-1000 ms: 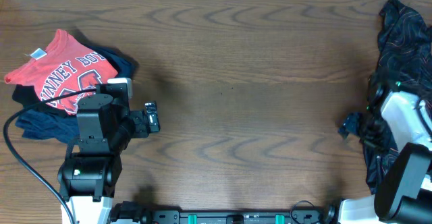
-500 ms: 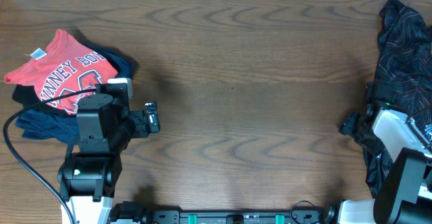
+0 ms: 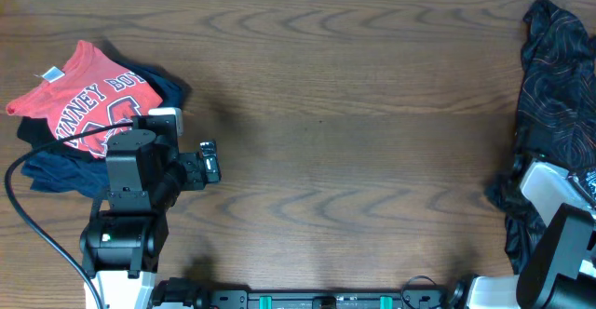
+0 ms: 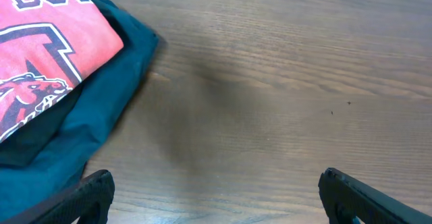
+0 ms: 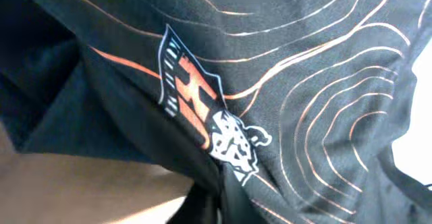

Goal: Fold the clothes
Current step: 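Grasp the black orange-print jersey with the right gripper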

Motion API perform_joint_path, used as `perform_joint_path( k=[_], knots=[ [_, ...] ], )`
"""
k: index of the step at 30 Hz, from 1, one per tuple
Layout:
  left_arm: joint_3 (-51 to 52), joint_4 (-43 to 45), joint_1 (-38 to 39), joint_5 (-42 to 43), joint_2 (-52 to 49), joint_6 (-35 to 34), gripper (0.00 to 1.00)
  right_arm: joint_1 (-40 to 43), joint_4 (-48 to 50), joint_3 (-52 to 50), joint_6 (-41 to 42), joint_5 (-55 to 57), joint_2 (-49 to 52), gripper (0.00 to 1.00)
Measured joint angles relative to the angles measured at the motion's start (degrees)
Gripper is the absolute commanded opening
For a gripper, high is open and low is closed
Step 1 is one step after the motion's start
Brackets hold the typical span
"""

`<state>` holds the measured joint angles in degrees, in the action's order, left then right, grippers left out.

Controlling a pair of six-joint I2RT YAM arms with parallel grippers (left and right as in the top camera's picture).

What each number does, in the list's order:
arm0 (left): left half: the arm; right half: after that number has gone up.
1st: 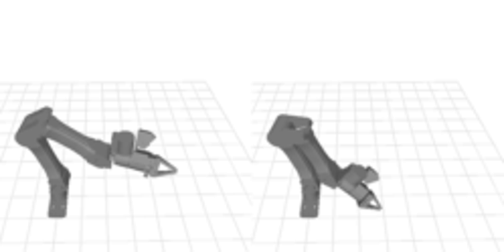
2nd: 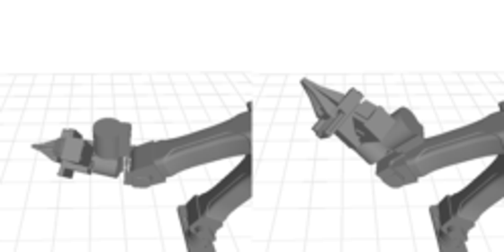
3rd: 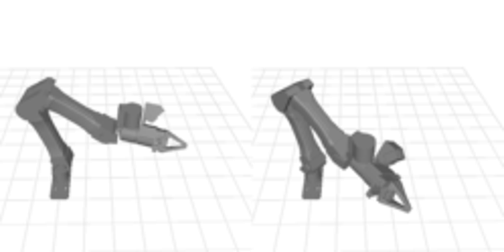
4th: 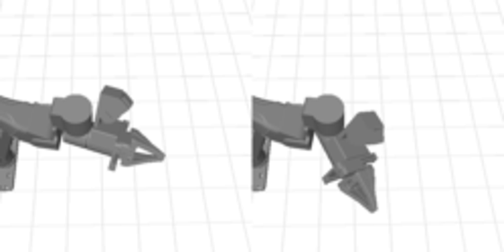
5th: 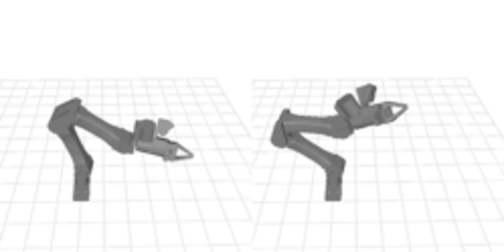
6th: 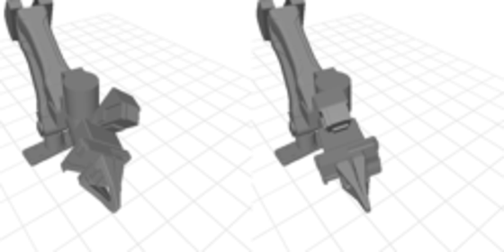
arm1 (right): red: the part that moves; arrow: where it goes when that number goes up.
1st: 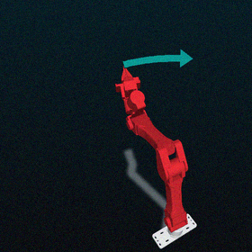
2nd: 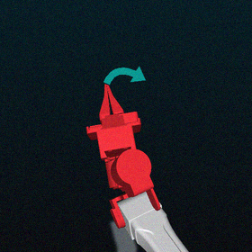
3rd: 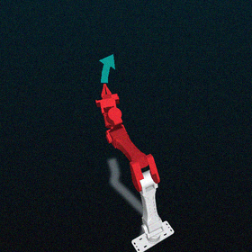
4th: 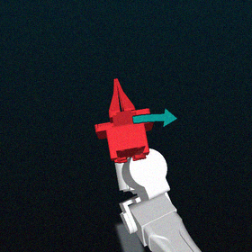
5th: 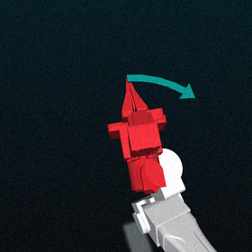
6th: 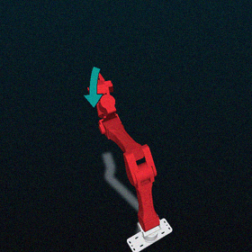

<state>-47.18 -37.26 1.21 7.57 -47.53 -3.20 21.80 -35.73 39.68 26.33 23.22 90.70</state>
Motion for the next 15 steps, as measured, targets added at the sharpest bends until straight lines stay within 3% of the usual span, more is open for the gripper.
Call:
perform_joint_path(
  k=[15],
  knots=[
    [0.00,-0.04,0.00,0.00,0.00,0.00,0.98,-2.27,-1.88,0.79,-2.93,-2.12,0.02,0.01]
  ],
)
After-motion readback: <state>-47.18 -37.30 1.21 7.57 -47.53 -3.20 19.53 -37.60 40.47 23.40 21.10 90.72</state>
